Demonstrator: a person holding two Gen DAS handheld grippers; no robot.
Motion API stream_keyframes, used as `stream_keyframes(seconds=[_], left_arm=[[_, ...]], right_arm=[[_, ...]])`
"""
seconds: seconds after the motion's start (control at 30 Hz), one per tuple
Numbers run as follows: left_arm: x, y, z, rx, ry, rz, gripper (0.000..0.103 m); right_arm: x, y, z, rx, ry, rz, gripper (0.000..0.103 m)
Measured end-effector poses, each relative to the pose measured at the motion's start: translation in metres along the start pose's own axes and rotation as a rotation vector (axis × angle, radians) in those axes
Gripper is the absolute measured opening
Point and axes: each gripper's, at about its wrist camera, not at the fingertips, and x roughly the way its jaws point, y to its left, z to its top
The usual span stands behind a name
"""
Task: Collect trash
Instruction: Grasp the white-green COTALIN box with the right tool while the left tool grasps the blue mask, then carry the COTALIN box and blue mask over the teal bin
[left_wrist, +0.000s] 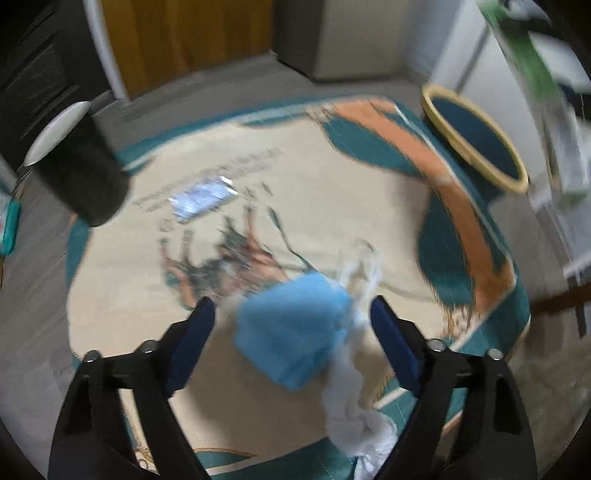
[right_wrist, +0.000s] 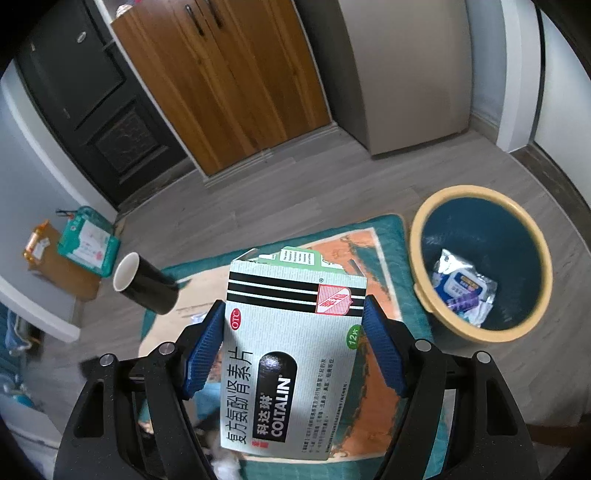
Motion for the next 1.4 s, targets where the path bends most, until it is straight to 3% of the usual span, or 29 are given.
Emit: stream_keyframes(seconds=[0.07,0.2,0.3,0.5,0.67,1.0,1.2,1.4], left_arm=[[0.012,-0.003,-0.003,0.017,0.056,-0.004,0.065],[0.02,-0.002,-0.004,0.027,0.091,-0.018,0.028],[0.011,-0.004,-0.002,0.029,0.055,-0.033,0.02],[-0.02,-0.013,0.008,0.058,-0.061,-0.021,0.017],[-0.06,-0.01,0.023,0.025,-0.181,-0.057,0.017],[-0.114,-0.018,0.077,0.094,-0.31,-0.051,0.017],[-0.107,-0.036,0.121,0.113,-0.323,-0.072,0.017],[-0.079,-0.075,0.152,0.163,-0.306,-0.122,0.017]], right_arm=[[0.0,0.0,0.0,-0.013,-0.002,0.0,0.074],[-0.002,-0.005,0.001,0.006,-0.001,0.009,0.074],[-0.003,-0.01,0.002,0.02,-0.004,0.017,0.074],[-0.007,-0.015,0.003,0.029,-0.013,0.024,0.074],[-0.012,-0.024,0.005,0.05,-0.03,0.026,0.074],[-0.015,-0.066,0.014,0.113,-0.064,-0.024,0.074],[-0.007,-0.104,0.023,0.134,-0.077,-0.104,0.074],[-0.008,-0.174,0.034,0.253,-0.117,-0.169,0.074]])
